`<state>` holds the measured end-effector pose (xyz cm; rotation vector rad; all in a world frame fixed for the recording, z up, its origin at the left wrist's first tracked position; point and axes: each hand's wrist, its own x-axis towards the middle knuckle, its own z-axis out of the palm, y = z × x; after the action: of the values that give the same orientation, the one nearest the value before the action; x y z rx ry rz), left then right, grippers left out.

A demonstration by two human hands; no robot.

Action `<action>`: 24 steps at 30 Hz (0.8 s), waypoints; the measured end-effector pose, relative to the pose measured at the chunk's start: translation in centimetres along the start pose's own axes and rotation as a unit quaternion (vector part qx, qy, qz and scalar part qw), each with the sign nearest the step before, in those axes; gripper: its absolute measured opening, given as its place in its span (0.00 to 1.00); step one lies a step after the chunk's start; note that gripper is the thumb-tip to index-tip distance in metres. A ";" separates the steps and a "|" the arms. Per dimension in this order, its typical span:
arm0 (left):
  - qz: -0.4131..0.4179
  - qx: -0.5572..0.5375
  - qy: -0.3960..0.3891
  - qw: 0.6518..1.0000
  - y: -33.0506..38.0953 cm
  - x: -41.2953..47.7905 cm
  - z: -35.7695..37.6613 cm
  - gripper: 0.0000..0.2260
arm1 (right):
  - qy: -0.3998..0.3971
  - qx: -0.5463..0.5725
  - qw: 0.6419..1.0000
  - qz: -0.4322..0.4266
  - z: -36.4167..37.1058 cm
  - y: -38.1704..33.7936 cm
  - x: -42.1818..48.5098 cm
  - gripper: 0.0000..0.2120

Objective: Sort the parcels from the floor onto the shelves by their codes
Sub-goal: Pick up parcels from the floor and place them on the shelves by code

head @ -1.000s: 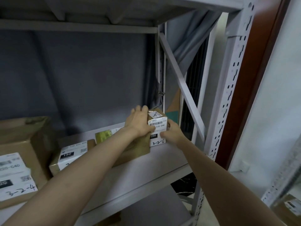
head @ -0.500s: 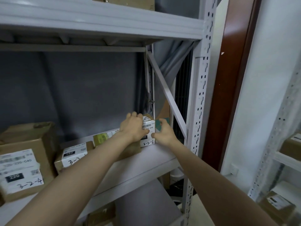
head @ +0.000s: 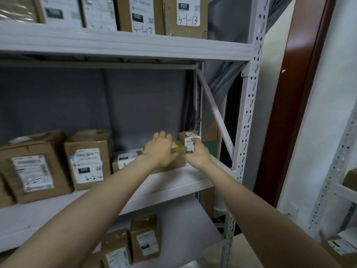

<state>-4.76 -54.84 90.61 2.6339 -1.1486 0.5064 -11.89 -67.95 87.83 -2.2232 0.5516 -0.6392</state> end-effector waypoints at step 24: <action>-0.261 0.060 -0.081 0.960 -27.6 -24.6 -6.0 0.26 | -0.225 0.082 0.971 -0.022 27.3 -17.0 -11.3 0.29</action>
<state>-1.26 -18.07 84.56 2.9667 -0.4229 0.2624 -1.34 -36.23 81.23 -2.1327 0.2092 -0.1792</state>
